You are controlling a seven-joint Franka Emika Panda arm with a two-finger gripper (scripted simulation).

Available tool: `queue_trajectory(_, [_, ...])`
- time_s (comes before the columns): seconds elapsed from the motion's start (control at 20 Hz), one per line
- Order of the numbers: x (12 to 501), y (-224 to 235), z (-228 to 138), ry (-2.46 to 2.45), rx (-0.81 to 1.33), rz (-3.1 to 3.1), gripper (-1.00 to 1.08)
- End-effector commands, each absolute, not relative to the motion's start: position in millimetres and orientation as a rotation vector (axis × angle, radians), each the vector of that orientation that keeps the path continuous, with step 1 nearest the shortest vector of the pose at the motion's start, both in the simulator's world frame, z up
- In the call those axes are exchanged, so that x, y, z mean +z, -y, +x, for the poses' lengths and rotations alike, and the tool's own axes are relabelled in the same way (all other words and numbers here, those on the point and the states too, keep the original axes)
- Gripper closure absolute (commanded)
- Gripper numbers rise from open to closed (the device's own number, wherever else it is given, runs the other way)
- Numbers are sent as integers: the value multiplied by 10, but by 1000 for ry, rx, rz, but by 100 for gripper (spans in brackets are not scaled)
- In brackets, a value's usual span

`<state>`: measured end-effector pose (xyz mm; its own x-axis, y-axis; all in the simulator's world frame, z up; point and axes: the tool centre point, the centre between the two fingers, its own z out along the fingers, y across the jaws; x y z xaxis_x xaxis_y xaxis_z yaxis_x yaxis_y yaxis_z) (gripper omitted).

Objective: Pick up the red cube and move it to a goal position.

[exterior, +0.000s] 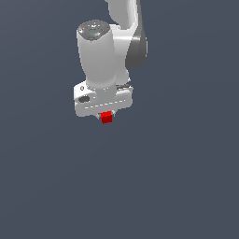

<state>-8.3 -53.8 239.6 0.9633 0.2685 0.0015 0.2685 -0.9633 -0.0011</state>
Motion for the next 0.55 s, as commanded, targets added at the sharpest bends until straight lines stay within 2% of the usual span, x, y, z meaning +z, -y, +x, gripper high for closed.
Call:
queue_trajectory(0.0, [2550, 639, -53, 427, 0, -3111, 108])
queue_trajectory(0.5, [2794, 807, 12, 427, 0, -3112, 108])
